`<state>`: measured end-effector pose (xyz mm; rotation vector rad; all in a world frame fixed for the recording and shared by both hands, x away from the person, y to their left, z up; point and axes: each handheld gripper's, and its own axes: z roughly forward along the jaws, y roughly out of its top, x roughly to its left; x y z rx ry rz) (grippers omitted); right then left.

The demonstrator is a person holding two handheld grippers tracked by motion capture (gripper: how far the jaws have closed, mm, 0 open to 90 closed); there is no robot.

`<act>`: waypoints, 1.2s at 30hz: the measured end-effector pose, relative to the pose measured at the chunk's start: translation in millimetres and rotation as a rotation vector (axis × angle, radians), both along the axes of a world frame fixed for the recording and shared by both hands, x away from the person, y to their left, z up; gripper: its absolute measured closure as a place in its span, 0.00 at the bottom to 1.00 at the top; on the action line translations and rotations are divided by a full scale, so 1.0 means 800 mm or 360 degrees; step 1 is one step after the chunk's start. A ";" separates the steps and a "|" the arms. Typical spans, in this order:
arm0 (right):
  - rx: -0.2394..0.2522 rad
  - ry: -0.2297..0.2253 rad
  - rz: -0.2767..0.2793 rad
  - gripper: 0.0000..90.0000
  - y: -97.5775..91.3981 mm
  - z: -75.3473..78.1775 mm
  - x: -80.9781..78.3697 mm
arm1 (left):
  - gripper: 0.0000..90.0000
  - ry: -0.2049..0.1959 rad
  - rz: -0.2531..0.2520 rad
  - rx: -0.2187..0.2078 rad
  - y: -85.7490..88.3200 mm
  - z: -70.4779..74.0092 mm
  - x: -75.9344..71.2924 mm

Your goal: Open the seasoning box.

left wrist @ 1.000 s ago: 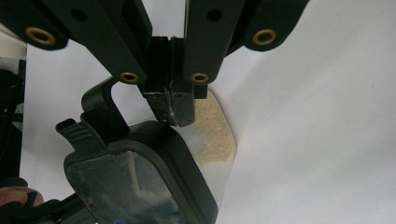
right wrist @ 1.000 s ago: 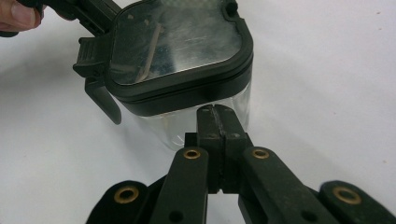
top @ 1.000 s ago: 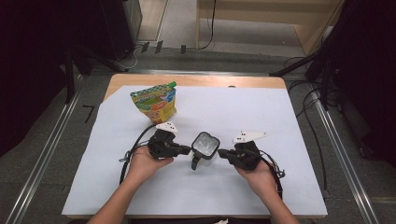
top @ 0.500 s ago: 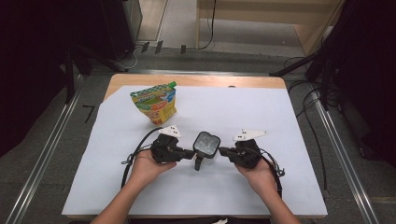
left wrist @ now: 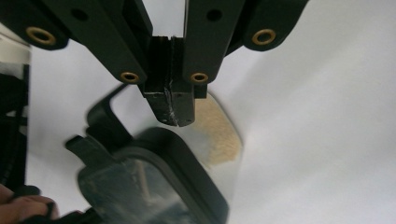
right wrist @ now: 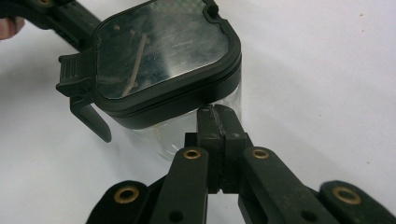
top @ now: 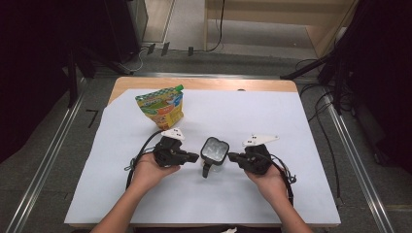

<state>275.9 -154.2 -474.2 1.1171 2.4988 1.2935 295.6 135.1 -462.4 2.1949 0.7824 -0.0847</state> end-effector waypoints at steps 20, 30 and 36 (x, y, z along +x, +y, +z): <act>-0.0002 0.0009 -0.0108 1.00 -0.007 -0.003 0.012 | 1.00 0.0019 -0.0018 0.0011 -0.028 -0.012 -0.003; -0.0003 -0.0010 -0.0165 1.00 -0.019 -0.004 0.019 | 0.99 0.0076 -0.0120 -0.0039 -0.050 -0.018 -0.013; 0.0026 -0.0014 -0.0177 1.00 -0.036 0.008 0.006 | 0.97 0.0088 -0.0149 -0.0035 -0.032 -0.007 -0.005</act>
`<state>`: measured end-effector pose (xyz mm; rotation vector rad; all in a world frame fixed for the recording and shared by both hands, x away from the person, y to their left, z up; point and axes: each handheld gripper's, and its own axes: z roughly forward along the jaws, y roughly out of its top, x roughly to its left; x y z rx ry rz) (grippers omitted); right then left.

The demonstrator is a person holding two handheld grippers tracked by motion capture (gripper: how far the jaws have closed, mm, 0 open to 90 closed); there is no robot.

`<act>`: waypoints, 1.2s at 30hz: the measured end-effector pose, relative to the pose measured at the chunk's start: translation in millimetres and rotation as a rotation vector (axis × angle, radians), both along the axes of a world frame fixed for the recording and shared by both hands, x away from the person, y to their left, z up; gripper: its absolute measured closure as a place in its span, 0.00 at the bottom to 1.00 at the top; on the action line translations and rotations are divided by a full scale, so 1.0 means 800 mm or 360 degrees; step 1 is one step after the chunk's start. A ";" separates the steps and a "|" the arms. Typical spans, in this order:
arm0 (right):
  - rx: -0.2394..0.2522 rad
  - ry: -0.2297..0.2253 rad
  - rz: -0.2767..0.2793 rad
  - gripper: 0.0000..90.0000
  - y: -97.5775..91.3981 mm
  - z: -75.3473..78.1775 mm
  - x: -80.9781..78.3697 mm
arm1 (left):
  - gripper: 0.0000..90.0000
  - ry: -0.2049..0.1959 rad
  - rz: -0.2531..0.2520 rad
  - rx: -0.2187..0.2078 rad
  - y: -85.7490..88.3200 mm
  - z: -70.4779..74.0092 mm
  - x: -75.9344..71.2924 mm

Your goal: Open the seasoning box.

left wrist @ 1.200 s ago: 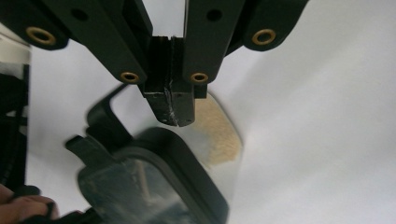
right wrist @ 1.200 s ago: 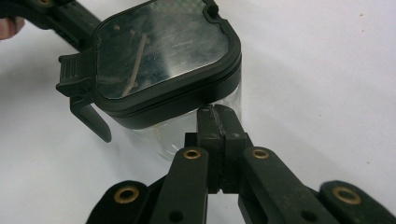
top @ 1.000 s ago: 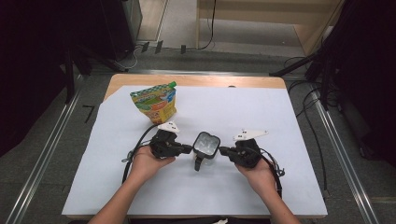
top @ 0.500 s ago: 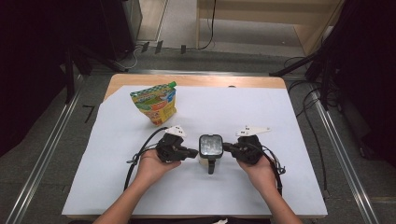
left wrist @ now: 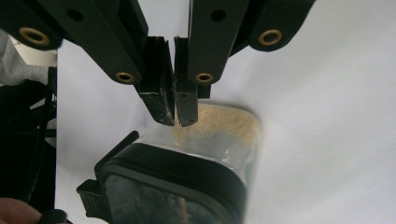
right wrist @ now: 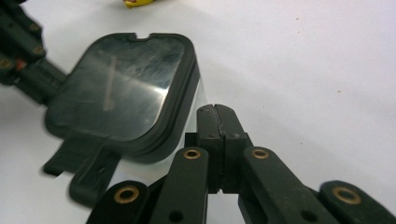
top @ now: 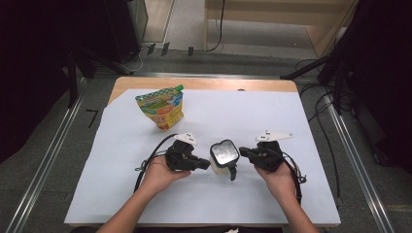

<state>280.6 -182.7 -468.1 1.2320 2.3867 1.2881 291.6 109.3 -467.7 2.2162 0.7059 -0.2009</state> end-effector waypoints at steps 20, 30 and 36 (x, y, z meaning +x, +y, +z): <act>-0.0069 0.0039 0.0178 1.00 0.003 0.013 -0.080 | 0.52 -0.0133 0.0048 -0.0017 0.019 0.013 0.018; -0.0050 0.0033 0.0293 1.00 0.031 0.007 -0.088 | 0.51 -0.0141 0.0053 -0.0016 0.017 0.012 0.017; -0.0093 0.0036 0.0332 1.00 0.052 -0.004 -0.085 | 0.51 -0.0146 0.0045 -0.0017 0.016 0.011 0.018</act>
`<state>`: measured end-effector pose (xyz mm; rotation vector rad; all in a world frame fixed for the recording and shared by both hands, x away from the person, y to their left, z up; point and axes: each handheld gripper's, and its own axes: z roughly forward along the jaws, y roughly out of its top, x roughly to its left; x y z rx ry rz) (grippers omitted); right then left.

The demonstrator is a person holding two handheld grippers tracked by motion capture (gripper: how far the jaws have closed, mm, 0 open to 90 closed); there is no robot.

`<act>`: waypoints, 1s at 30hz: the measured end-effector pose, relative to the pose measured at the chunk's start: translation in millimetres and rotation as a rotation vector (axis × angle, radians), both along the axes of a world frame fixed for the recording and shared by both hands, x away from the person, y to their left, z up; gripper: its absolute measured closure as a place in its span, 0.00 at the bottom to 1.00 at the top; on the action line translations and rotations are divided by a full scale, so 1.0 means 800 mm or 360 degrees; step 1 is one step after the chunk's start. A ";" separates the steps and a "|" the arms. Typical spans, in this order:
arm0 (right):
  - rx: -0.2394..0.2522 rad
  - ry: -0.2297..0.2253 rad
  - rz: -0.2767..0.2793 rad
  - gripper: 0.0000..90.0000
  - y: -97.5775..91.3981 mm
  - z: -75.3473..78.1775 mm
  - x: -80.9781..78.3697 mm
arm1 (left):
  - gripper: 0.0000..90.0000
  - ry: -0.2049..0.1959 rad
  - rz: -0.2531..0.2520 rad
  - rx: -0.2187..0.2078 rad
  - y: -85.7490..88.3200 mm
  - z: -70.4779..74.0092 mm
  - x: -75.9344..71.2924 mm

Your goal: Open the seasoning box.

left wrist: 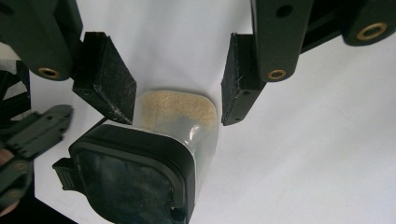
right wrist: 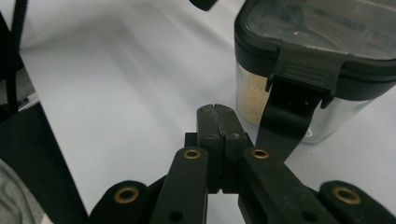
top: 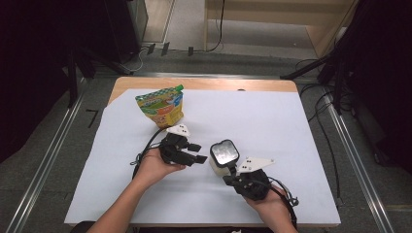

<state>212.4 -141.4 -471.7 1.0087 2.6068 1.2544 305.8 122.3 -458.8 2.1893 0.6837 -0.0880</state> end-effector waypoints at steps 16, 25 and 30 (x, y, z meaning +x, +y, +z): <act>0.0010 0.0047 -0.0147 1.00 -0.037 -0.009 0.029 | 0.53 0.0044 -0.0026 0.0017 -0.001 -0.002 -0.002; 0.0018 0.0050 -0.0223 1.00 -0.056 -0.010 0.045 | 0.51 0.0054 -0.0014 0.0024 -0.001 -0.003 -0.002; 0.0021 0.0054 -0.0256 1.00 -0.065 -0.010 0.052 | 0.47 0.0058 -0.0013 -0.0005 -0.001 -0.003 -0.001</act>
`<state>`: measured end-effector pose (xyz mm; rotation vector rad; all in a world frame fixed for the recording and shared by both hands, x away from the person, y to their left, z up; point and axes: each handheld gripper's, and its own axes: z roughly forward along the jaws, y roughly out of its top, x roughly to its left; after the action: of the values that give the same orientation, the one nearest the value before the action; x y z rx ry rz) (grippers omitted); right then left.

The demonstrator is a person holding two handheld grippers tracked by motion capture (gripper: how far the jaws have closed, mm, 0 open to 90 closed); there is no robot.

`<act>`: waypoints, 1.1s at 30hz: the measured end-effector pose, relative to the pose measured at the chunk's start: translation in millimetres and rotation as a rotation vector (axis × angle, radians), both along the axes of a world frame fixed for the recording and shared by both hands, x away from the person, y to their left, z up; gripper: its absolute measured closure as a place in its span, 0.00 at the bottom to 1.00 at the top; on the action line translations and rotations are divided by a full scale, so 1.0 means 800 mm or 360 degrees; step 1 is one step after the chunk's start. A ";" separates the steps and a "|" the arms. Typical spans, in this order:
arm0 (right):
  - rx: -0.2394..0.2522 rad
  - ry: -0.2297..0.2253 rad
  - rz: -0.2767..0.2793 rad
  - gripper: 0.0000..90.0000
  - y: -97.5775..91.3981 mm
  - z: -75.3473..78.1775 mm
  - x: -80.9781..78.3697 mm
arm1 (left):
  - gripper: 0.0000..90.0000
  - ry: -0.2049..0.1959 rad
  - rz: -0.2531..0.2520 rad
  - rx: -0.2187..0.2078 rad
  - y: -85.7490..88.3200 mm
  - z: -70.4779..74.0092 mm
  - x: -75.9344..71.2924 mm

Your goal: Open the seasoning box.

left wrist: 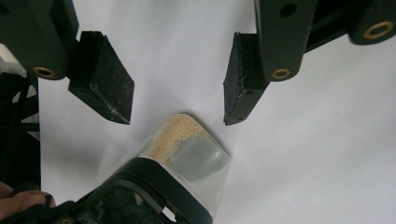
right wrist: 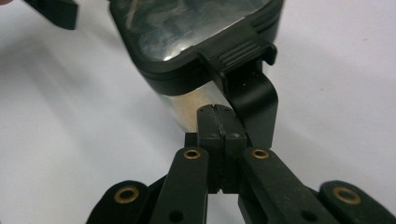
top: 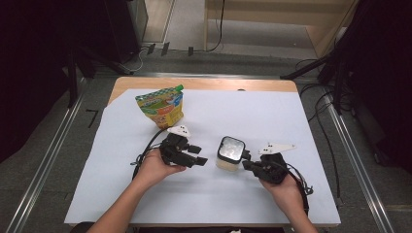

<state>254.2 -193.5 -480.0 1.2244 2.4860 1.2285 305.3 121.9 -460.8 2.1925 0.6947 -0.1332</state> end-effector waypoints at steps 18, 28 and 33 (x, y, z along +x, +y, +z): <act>0.0015 -0.0001 -0.0138 1.00 -0.043 0.010 0.030 | 0.31 -0.0029 -0.0062 -0.0069 -0.014 -0.001 -0.001; 0.0026 -0.0036 -0.0210 1.00 -0.041 0.018 0.040 | 0.30 -0.0020 -0.0174 0.0046 -0.036 0.002 0.011; 0.0011 -0.0035 -0.0211 1.00 -0.039 0.016 0.046 | 0.29 -0.0050 -0.0222 0.0055 -0.050 0.006 0.018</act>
<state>290.8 -224.4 -467.1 1.3453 2.3448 1.2119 319.8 81.8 -455.7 2.2711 0.5298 -0.1588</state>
